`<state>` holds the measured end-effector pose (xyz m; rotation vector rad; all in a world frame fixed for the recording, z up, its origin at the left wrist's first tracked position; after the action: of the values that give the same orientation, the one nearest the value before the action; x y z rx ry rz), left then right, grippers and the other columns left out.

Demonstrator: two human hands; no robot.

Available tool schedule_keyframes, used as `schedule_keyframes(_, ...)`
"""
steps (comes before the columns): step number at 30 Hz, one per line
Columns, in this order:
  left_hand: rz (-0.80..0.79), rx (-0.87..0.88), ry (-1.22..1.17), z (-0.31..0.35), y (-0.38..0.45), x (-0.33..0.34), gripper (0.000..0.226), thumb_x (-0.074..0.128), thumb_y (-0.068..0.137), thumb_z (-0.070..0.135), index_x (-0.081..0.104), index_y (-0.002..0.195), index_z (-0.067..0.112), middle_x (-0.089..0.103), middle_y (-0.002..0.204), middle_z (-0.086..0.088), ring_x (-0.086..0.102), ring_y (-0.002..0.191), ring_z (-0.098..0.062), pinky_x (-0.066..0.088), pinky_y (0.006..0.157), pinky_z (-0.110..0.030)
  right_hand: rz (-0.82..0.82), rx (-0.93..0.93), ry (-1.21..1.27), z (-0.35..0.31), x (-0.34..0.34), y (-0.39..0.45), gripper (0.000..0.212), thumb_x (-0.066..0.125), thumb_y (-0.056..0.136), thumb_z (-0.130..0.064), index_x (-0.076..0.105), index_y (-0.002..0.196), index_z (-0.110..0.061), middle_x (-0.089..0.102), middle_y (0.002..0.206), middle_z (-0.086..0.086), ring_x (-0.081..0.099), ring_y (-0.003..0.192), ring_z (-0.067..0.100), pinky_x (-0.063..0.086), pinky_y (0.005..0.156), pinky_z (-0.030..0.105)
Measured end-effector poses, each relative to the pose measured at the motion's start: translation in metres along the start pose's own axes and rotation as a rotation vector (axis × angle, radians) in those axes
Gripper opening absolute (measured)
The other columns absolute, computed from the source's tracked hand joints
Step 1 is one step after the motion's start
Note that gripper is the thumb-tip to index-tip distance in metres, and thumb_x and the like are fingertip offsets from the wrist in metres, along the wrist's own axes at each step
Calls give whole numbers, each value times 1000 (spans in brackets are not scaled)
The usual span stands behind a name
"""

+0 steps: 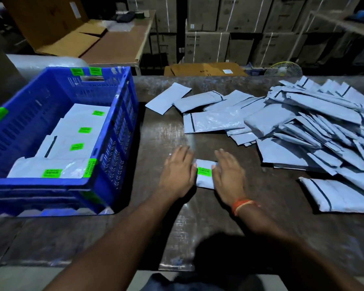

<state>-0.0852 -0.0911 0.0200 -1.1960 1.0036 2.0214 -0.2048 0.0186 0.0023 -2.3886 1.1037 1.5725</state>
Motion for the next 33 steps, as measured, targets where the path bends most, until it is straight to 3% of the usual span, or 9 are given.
schedule_keyframes(3,-164,49,50,10,-9,28,61,21,101,44,35,154,18,29,162,-7,20,151,-30,28,118,-49,-210,-30,-109,-12,28,-21,68,12,96,-50,25,157,-23,20,165,0,13,153,18,24,117,41)
schedule_keyframes(5,-240,38,92,2,-18,44,61,18,102,46,24,158,25,19,166,-3,11,153,-29,22,119,-53,-268,-59,-199,-6,37,-30,69,6,96,-52,18,158,-25,10,167,-2,5,154,17,21,119,41)
schedule_keyframes(10,-257,34,182,-4,-24,44,57,19,105,46,9,160,35,7,168,2,1,155,-28,14,121,-57,-292,-37,-289,17,38,-36,68,8,98,-57,4,160,-28,-2,167,-8,-4,153,12,16,120,42)
schedule_keyframes(16,-251,37,262,-10,-28,45,58,19,104,49,6,160,36,10,169,0,6,155,-30,22,117,-58,-295,85,-309,33,36,-40,66,19,101,-56,-2,159,-31,-4,167,-6,-5,153,15,15,120,47)
schedule_keyframes(23,-288,-42,183,-17,-33,43,56,18,104,51,1,157,45,4,169,0,0,155,-30,18,117,-64,-387,210,-331,58,29,-48,68,17,100,-60,-2,159,-31,-7,167,-2,-7,153,22,8,122,47)
schedule_keyframes(26,-265,-244,23,-26,-35,39,55,20,104,52,12,158,42,2,168,-7,8,154,-31,16,119,-60,-399,303,-268,62,22,-45,69,23,101,-59,1,159,-30,-9,167,7,-2,153,28,11,121,47)
schedule_keyframes(29,-95,-495,-141,-42,-40,23,53,39,99,47,38,149,31,24,156,-17,39,135,-40,37,112,-49,-196,370,-194,57,-1,-42,70,44,97,-51,20,157,-26,13,160,19,25,142,39,29,112,48)
schedule_keyframes(33,-73,-633,-295,-52,-35,21,47,65,89,28,54,134,30,40,127,-11,51,110,-32,46,98,-35,-151,422,14,56,2,-34,61,67,85,-35,47,142,-29,38,134,19,43,119,39,42,104,39)
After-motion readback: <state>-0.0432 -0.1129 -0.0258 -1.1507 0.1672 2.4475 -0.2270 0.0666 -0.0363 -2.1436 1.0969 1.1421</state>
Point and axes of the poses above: each hand's wrist, its own y-axis towards the middle knuckle, its own x-axis out of the palm, z = x × y, the point moved 10 cm from there along y, towards the middle knuckle
